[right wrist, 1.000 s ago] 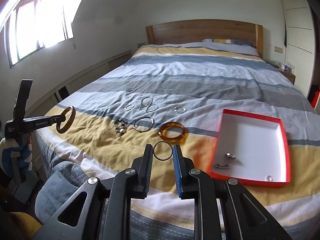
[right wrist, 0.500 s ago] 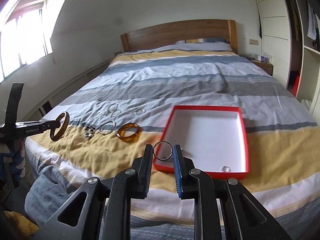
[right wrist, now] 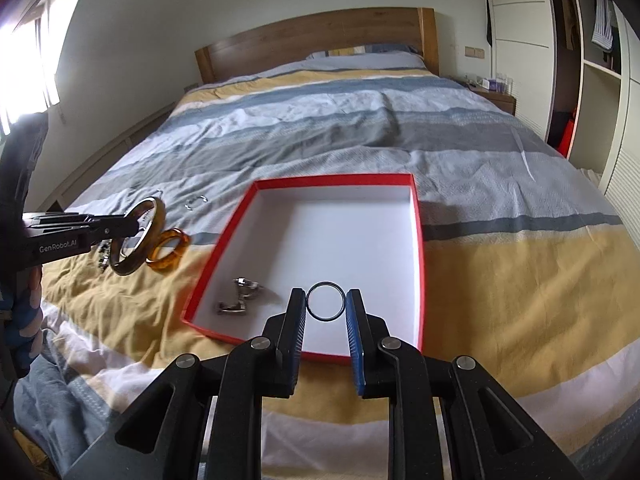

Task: Organize jewelry
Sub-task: 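Carry the bangle with the left tool into the red box while the right tool carries the ring, then open the left tool to drop the bangle while the right tool releases the ring in the box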

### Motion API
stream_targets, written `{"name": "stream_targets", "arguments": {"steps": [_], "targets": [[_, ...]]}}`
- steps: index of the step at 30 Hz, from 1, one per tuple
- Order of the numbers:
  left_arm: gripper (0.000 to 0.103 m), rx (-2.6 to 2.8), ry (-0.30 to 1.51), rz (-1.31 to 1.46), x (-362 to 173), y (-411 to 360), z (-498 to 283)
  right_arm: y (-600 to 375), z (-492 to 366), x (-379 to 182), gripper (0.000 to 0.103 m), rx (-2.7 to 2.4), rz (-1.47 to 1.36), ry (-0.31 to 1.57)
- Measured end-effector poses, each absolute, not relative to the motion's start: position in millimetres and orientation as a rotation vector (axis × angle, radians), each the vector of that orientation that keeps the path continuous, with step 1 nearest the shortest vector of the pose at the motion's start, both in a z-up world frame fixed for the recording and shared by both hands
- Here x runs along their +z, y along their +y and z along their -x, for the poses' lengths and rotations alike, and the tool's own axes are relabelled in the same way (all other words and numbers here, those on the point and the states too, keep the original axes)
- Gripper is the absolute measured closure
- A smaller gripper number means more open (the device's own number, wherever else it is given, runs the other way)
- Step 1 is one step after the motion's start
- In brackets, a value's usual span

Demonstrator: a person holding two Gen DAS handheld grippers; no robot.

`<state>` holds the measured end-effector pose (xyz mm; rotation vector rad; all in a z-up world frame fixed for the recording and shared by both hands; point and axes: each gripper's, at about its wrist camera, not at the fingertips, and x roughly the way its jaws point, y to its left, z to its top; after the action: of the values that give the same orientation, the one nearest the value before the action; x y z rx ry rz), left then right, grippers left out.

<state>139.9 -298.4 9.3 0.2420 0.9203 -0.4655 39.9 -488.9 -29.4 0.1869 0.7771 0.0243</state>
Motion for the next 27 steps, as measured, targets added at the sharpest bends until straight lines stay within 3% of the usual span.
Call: {"name": "stream_targets", "arguments": {"steps": [17,27], "targets": [[0.095,-0.526,1.025,-0.314,-68,-381,-189,-512,-86,-91,0.083,0.054,-0.107,0.915],[0.093,-0.508,1.020,-0.369,-74,-385,-190,-502,-88,-94,0.084,0.085,-0.054,0.946]]}}
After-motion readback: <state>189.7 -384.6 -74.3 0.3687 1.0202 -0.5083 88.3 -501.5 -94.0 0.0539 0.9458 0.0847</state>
